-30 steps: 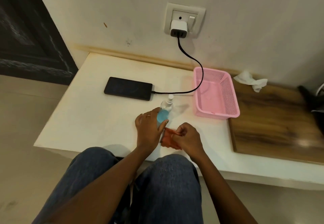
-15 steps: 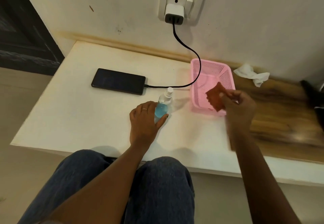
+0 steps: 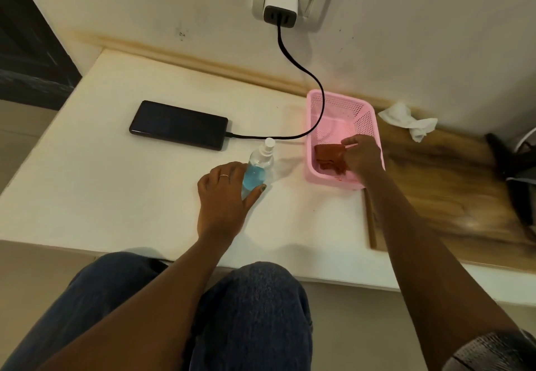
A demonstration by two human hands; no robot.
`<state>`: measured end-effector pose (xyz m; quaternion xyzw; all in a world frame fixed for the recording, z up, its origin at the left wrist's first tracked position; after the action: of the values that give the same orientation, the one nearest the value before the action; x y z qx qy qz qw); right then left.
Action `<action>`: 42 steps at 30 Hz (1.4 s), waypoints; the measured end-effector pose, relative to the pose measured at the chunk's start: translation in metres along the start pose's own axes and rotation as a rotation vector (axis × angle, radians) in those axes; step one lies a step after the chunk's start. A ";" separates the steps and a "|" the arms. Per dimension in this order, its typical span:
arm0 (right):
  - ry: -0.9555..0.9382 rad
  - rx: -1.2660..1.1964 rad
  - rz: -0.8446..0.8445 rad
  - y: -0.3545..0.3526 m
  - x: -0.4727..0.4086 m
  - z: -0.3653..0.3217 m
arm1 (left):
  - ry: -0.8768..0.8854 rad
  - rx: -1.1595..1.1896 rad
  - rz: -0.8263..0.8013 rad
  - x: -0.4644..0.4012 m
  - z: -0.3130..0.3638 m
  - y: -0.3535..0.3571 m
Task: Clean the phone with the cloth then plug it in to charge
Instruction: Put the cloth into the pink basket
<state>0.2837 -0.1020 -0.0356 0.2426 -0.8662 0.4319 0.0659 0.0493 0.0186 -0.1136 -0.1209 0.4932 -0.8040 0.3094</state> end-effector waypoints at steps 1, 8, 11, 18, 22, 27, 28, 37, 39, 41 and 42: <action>-0.009 0.040 0.014 -0.002 0.000 0.001 | -0.003 0.000 -0.005 0.000 0.000 0.000; -0.366 -0.041 0.390 0.000 0.059 -0.030 | -0.006 -0.004 0.001 0.000 0.001 -0.002; -0.610 -0.137 0.239 0.026 0.100 -0.039 | -0.001 -0.001 0.006 0.000 0.000 -0.002; -0.413 -0.209 -0.281 0.092 0.115 -0.047 | -0.033 0.018 -0.034 0.001 0.002 0.000; -0.338 -0.177 -0.252 0.105 0.111 -0.048 | -0.050 0.029 -0.063 0.000 0.001 0.001; -0.397 -0.238 -0.112 0.100 0.117 -0.042 | -0.023 0.061 -0.038 0.000 0.001 0.001; -0.418 -0.260 -0.077 0.096 0.118 -0.041 | -0.021 0.057 -0.050 -0.001 0.000 0.002; -0.535 -0.368 0.292 0.029 0.101 -0.046 | -0.011 -0.021 -0.092 0.000 -0.001 0.002; -0.512 -0.376 0.362 0.013 0.086 -0.046 | -0.009 -0.033 -0.103 0.000 -0.001 0.002; -0.487 -0.384 0.397 0.001 0.069 -0.045 | -0.010 -0.038 -0.117 0.000 -0.001 0.002; -0.471 -0.383 0.402 -0.003 0.060 -0.045 | -0.013 -0.039 -0.126 0.000 -0.001 0.003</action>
<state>0.2288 -0.0906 0.0137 0.1433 -0.9532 0.1986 -0.1774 0.0499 0.0188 -0.1164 -0.1631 0.4982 -0.8112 0.2589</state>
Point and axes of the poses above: each hand's wrist, its own x-axis away from the middle knuckle, its own y-axis out of the palm, z = x × y, the point moved 2 cm from there along -x, towards the middle knuckle, and after that the axes turned 13 degrees about -z, right-handed, at the moved point
